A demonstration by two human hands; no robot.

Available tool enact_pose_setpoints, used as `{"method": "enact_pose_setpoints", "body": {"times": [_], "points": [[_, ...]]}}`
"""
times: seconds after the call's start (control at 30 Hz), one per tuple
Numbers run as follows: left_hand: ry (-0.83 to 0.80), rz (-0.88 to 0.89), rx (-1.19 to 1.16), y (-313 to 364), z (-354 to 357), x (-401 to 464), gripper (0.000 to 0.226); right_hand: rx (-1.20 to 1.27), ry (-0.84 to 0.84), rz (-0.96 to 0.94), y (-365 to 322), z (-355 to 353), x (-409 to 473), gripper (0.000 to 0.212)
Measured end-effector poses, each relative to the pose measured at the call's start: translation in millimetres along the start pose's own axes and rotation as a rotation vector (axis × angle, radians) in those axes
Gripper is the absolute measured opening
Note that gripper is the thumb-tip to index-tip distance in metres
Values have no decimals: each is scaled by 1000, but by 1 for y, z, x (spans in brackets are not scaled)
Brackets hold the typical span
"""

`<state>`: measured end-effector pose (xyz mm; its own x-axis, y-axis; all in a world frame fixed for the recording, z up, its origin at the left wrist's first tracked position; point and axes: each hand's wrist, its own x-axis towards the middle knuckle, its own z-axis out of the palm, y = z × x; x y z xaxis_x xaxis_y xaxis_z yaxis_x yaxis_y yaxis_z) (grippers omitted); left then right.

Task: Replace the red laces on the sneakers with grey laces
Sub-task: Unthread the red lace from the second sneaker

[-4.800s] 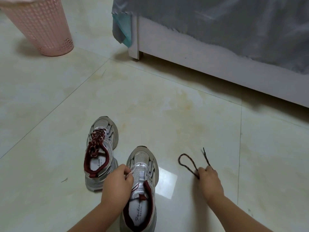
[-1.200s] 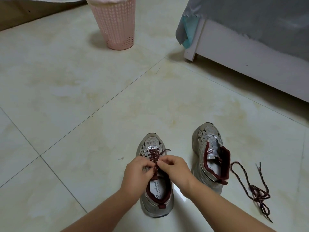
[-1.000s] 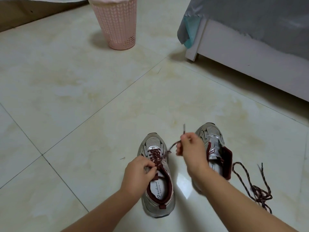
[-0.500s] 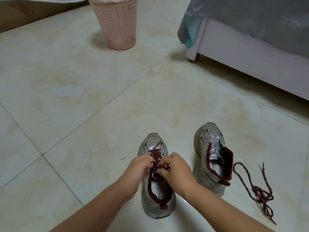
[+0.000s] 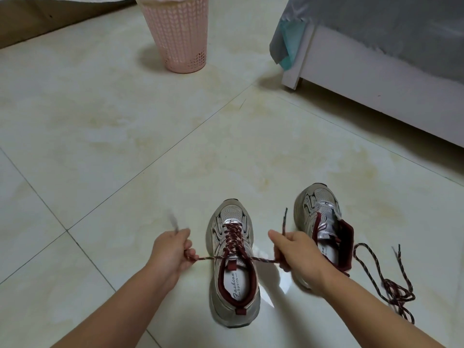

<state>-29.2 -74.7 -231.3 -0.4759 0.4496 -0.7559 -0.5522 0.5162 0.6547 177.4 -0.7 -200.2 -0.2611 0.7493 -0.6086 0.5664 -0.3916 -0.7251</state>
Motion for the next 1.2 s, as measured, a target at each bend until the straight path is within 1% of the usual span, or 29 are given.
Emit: {"method": "enact_pose_setpoints", "body": {"times": [0.03,0.07,0.1,0.13,0.17,0.2,0.23,0.27,0.3,0.33,0.37,0.43,0.47,0.53,0.6,0.67,0.73,0.8,0.87,0.93,1.0,1.07,1.1,1.13,1.2], "points": [[57,-13,104,-1,-3,3,15,-200,35,19,1,-3,1,36],[104,-24,232,-2,-5,4,8,-417,64,21,0,-4,0,28],[147,-34,376,-3,-5,4,18,-585,94,15,-2,-2,-1,16],[173,-37,542,-4,-4,3,37,-690,131,22,-3,1,-1,18],[177,-17,722,-6,-3,1,55,-773,157,19,-2,6,0,45],[195,40,891,-8,-3,0,68,-838,187,-17,-1,11,1,68],[213,144,1010,-9,-3,-2,73,-905,250,-118,0,16,2,76],[195,288,1054,-10,-1,-4,68,-957,282,-233,-1,20,3,74],[121,450,1042,-10,2,-6,52,-962,273,-328,-2,24,6,64],[13,570,994,-9,5,-10,31,-927,225,-398,-2,28,9,49],[-96,626,949,-10,9,-12,15,-844,147,-396,-4,32,10,34],[-233,673,945,-13,12,-13,18,-634,30,-262,-8,40,12,13],[-263,686,970,-14,13,-13,16,-552,4,-220,-7,42,12,9],[-277,705,1000,-14,14,-11,15,-507,-10,-195,-4,44,15,9],[-286,715,979,-13,15,-8,26,-495,-39,-194,-1,42,15,14],[-289,704,982,-11,18,-7,33,-583,-54,-226,2,42,14,21],[-261,687,1038,-10,23,-10,32,-705,-24,-282,7,45,11,22],[-196,698,1095,-13,28,-11,27,-758,20,-323,11,51,7,19],[-160,700,1102,-14,31,-11,24,-775,44,-347,15,55,5,17],[-204,641,1050,-11,31,-9,28,-761,45,-333,15,56,4,13],[-314,547,921,-8,28,-8,23,-733,46,-310,14,54,6,11],[-397,488,840,-6,21,-6,23,-685,38,-282,12,51,6,17],[-405,476,851,-6,18,-5,24,-659,30,-273,12,49,6,20],[-381,476,891,-7,15,-4,21,-638,25,-266,11,48,6,21],[-292,488,964,-9,13,-3,18,-623,14,-251,10,47,5,21]]}}
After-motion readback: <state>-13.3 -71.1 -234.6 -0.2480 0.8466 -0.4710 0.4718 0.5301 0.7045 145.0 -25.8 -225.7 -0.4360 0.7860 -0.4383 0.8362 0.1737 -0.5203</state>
